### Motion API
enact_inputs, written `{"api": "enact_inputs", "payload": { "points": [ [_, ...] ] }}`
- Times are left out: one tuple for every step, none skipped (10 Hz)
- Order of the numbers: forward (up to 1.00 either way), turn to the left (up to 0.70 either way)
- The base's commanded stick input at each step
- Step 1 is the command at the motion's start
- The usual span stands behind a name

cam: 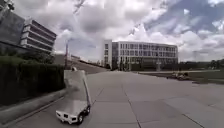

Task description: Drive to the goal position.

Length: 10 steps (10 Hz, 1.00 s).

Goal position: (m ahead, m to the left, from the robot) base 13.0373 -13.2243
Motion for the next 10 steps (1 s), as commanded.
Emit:
{"api": "enact_inputs", "payload": {
  "points": [
    [0.00,0.00],
    [0.00,0.00],
    [0.00,0.00],
    [0.00,0.00],
    [0.00,0.00],
    [0.00,0.00],
    [0.00,0.00],
    [0.00,0.00],
    [0.00,0.00],
    [0.00,-0.11]
  ]
}}
